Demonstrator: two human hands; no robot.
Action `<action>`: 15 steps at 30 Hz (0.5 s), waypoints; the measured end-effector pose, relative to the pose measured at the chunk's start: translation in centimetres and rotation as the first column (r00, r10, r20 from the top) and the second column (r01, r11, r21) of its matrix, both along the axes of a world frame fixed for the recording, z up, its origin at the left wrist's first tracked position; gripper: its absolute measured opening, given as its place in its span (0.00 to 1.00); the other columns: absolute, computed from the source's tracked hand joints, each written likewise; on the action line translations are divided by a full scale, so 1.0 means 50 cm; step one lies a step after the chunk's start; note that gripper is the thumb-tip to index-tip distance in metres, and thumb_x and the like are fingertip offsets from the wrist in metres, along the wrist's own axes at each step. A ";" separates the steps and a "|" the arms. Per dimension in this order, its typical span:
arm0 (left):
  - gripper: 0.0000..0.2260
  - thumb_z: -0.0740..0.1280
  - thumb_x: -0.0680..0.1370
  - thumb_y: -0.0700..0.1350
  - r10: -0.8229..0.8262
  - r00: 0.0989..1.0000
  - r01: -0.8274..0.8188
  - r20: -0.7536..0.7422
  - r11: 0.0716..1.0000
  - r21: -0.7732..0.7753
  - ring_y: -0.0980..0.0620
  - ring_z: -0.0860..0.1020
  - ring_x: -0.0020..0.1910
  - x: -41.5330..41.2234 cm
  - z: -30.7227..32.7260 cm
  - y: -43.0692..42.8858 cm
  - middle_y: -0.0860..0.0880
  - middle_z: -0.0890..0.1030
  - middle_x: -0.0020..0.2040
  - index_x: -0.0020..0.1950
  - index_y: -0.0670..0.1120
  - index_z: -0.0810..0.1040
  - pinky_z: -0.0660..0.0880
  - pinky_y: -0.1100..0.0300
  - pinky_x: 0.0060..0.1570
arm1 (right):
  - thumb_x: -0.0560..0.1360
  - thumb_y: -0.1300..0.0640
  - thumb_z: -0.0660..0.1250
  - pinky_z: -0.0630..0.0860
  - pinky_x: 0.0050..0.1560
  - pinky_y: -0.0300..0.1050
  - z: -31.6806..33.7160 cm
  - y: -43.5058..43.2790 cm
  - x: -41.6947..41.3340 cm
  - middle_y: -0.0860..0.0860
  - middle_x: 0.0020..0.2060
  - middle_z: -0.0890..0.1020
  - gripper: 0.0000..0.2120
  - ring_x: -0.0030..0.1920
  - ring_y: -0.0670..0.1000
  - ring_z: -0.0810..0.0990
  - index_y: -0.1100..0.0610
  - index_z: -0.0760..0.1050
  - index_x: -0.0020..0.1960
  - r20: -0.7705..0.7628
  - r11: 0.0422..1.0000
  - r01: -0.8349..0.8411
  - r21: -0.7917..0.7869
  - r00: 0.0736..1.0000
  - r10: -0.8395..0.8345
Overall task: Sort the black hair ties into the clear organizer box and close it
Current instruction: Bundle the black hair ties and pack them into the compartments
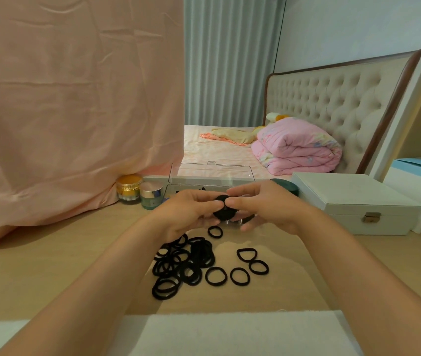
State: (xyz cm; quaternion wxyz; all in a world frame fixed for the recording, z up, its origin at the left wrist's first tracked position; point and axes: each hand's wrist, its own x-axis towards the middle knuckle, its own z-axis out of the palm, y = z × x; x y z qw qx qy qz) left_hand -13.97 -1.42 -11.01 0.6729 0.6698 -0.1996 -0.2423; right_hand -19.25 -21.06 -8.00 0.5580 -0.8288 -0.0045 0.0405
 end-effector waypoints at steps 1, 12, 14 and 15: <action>0.12 0.68 0.80 0.38 0.009 1.000 -0.009 0.019 1.000 -0.008 0.48 0.84 0.57 -0.003 0.003 -0.003 0.44 0.85 0.57 0.63 0.45 0.82 0.81 0.59 0.56 | 0.75 0.56 0.75 0.84 0.40 0.45 0.002 -0.003 -0.002 0.57 0.52 0.87 0.17 0.50 0.55 0.87 0.57 0.81 0.63 -0.029 0.996 -0.028 0.088 0.999 0.030; 0.15 0.74 0.77 0.50 0.185 0.901 -0.228 0.393 0.971 0.065 0.54 0.84 0.49 0.022 0.082 -0.111 0.51 0.84 0.52 0.62 0.51 0.78 0.83 0.58 0.46 | 0.77 0.62 0.72 0.84 0.38 0.42 0.042 -0.088 0.013 0.59 0.48 0.88 0.09 0.45 0.55 0.88 0.61 0.83 0.57 0.117 0.933 0.163 0.322 0.971 -0.210; 0.15 0.70 0.78 0.55 0.162 0.841 -0.284 0.516 0.944 0.166 0.55 0.81 0.52 0.047 0.080 -0.132 0.55 0.81 0.55 0.63 0.54 0.76 0.79 0.58 0.49 | 0.76 0.62 0.73 0.83 0.37 0.42 0.039 -0.106 0.028 0.59 0.48 0.87 0.10 0.43 0.54 0.88 0.62 0.82 0.57 0.142 0.907 0.276 0.317 0.932 -0.334; 0.14 0.68 0.79 0.56 0.135 0.808 -0.314 0.573 0.922 0.226 0.55 0.79 0.54 0.058 0.074 -0.140 0.55 0.80 0.56 0.63 0.54 0.77 0.76 0.57 0.51 | 0.76 0.63 0.73 0.82 0.35 0.41 0.035 -0.112 0.036 0.59 0.48 0.87 0.08 0.41 0.53 0.88 0.61 0.82 0.55 0.149 0.892 0.321 0.318 0.912 -0.382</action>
